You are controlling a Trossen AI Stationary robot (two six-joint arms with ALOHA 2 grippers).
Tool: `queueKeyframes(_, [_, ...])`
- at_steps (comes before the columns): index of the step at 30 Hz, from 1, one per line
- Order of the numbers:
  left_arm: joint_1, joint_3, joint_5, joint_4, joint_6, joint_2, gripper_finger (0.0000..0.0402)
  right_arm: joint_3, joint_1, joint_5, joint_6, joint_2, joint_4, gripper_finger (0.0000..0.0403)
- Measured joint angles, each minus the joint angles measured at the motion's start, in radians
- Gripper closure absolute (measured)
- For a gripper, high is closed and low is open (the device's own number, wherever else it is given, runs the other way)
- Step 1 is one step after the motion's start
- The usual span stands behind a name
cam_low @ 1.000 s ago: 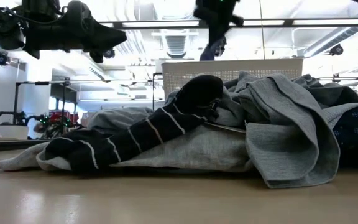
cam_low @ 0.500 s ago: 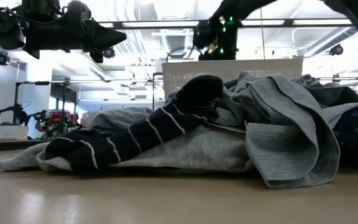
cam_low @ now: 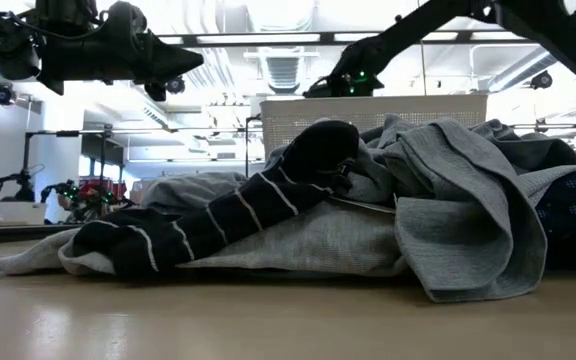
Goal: Sort clothes
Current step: Put the violet sock into the white laundry bin, then put the gray shirt into the white laundry bin
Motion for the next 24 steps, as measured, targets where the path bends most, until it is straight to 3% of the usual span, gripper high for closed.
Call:
queueKeyframes(8, [0.0,0.0,0.0,-0.009,0.003,0.0,0.0402,0.056,0.001,-0.025,-0.007,0.04,-0.03,0.039])
queueKeyframes(24, [0.0,0.0,0.0,-0.016,0.013,0.0,0.0402,0.413,0.044,-0.018,-0.015,-0.067,-0.238,0.0246])
